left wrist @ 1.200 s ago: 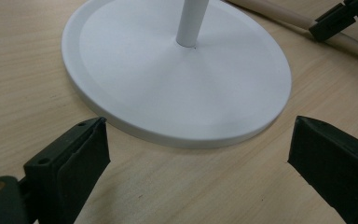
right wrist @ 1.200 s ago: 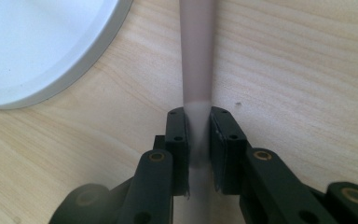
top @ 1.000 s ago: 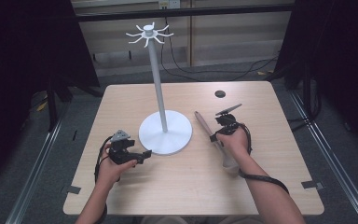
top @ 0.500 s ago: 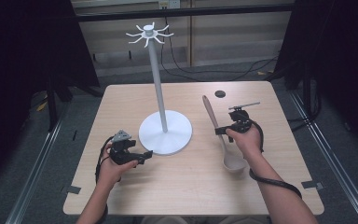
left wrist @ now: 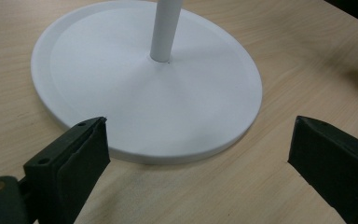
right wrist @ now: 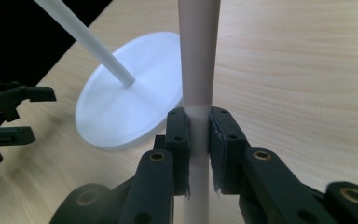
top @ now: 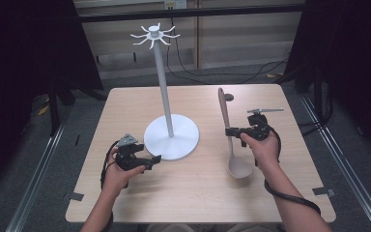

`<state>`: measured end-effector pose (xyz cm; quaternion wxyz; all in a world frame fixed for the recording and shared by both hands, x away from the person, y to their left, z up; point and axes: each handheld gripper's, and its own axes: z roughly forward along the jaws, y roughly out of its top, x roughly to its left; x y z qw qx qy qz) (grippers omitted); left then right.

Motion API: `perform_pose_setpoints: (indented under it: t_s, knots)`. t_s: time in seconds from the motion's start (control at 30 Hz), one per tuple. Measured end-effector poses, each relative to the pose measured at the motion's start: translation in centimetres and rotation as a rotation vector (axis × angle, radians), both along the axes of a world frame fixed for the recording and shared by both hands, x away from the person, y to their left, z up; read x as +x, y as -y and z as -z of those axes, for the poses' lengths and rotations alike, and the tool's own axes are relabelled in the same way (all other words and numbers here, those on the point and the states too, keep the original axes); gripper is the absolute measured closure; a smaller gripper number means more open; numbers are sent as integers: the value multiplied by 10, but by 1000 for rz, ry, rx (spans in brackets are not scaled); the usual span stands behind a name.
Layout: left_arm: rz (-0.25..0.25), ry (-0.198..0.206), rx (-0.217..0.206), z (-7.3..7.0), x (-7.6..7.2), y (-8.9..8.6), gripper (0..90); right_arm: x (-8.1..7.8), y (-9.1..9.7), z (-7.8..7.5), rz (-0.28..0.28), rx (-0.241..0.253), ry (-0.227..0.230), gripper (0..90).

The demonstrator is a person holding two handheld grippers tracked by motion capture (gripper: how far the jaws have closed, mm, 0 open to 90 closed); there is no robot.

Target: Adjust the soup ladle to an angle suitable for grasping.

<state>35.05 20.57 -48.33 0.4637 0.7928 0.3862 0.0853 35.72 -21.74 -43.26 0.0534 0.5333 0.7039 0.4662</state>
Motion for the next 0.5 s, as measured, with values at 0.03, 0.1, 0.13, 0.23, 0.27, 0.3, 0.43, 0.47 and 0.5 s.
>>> perform_pose_setpoints:
  t_s: [0.03,0.1,0.13,0.23,0.27,0.3,0.43,0.47,0.5]
  knots:
    - [4,3,5,0,0,0,48,0,0,0,0,0,0,789]
    - [9,-5,-15,-1,0,2,48,-3,-2,-5,-3,15,25,790]
    - [9,-5,-17,-1,-1,4,48,-3,-3,-7,-3,17,33,789]
    - [25,-4,-27,-4,-2,8,48,-7,-8,-14,-10,34,82,789]
    - [26,0,-31,-5,-2,9,48,-8,-9,-16,-12,38,92,789]
    - [26,-1,-42,-7,-3,11,48,-8,-9,-16,-12,38,92,789]
    - [39,8,-65,-14,-2,16,49,-10,-13,-19,-13,51,117,789]
    - [48,10,-73,-17,-2,20,50,-12,-16,-20,-19,50,129,789]
    - [48,10,-73,-17,-2,20,52,-12,-17,-20,-19,44,136,789]
